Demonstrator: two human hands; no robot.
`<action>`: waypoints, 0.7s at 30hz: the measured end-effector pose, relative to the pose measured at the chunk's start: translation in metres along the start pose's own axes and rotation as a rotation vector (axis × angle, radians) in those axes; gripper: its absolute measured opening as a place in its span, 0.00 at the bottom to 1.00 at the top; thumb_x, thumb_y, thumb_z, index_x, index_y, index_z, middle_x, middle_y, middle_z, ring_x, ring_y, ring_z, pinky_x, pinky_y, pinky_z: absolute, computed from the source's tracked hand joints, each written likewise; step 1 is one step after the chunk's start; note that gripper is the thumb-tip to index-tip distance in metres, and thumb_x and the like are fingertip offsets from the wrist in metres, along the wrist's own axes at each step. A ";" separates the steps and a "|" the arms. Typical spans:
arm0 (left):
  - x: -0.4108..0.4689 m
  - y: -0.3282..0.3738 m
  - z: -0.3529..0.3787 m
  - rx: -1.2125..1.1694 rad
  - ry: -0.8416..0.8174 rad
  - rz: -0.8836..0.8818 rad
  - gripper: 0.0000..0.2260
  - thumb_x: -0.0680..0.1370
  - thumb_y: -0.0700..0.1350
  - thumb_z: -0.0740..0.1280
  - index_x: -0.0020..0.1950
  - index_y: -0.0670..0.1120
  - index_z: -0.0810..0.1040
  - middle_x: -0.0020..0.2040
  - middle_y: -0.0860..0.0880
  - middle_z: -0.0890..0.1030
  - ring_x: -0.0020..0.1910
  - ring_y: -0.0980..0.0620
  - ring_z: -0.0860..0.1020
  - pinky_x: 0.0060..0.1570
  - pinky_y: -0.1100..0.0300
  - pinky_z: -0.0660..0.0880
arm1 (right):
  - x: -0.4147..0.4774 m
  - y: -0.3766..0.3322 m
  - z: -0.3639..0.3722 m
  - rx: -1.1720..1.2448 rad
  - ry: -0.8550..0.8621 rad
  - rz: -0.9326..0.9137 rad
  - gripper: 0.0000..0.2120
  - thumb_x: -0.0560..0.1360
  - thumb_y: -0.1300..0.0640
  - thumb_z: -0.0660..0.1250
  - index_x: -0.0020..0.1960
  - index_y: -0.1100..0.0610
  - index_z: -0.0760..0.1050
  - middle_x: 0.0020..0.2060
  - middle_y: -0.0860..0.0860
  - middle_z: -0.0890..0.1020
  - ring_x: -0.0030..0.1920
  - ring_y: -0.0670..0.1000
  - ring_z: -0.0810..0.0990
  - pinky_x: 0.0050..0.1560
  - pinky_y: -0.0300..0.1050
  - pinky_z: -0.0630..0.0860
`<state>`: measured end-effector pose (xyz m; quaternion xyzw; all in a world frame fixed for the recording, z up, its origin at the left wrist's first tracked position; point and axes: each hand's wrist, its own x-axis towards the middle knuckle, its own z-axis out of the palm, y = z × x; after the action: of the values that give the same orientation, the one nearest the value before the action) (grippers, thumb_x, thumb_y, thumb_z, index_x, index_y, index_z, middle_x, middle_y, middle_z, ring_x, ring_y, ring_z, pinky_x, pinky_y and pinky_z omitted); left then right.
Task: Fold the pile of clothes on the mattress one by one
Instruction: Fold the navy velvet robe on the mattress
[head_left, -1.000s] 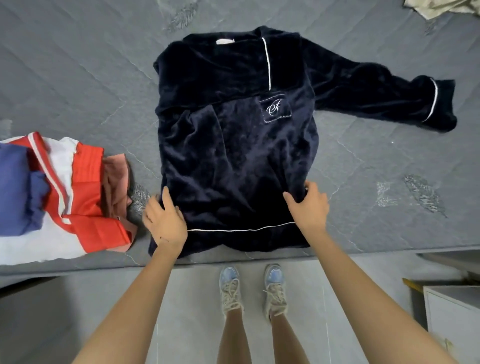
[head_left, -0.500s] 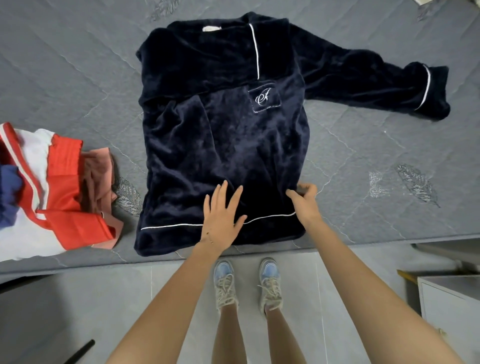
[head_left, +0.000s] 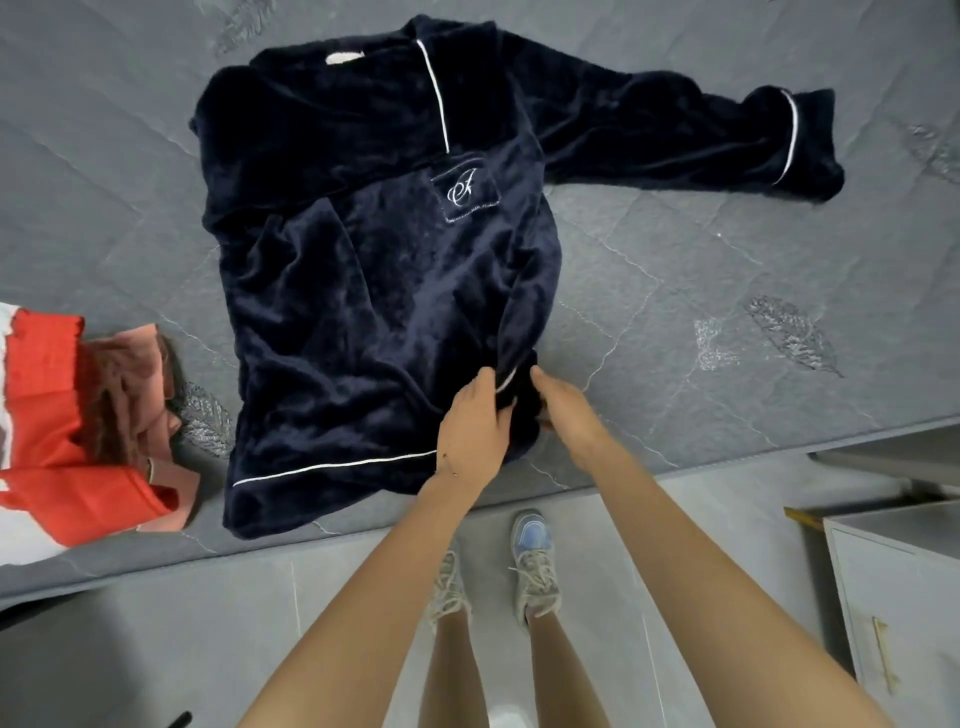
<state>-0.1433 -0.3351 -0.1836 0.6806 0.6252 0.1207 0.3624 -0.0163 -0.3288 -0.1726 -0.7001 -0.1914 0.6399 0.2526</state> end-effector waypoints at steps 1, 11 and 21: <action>-0.001 0.001 -0.005 -0.108 0.030 -0.042 0.07 0.81 0.44 0.63 0.52 0.41 0.67 0.46 0.43 0.77 0.45 0.43 0.77 0.44 0.48 0.74 | 0.000 -0.001 0.002 0.008 0.018 0.011 0.12 0.82 0.49 0.58 0.54 0.55 0.76 0.54 0.54 0.82 0.45 0.45 0.80 0.45 0.35 0.76; -0.004 -0.009 -0.032 -0.560 0.263 -0.266 0.09 0.82 0.41 0.57 0.58 0.38 0.70 0.35 0.48 0.70 0.33 0.57 0.67 0.38 0.63 0.68 | -0.003 -0.011 0.044 0.286 0.136 -0.063 0.15 0.75 0.66 0.68 0.60 0.57 0.71 0.59 0.54 0.78 0.56 0.51 0.78 0.59 0.43 0.75; -0.007 0.000 -0.010 -0.296 0.056 -0.120 0.21 0.82 0.54 0.56 0.71 0.44 0.68 0.70 0.46 0.71 0.71 0.49 0.66 0.72 0.50 0.61 | -0.011 -0.012 -0.036 0.365 0.556 -0.194 0.07 0.71 0.64 0.73 0.43 0.57 0.76 0.39 0.49 0.79 0.40 0.45 0.78 0.44 0.33 0.74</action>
<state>-0.1509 -0.3380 -0.1748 0.5774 0.6500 0.2086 0.4479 0.0185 -0.3296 -0.1546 -0.7695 -0.0634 0.4211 0.4759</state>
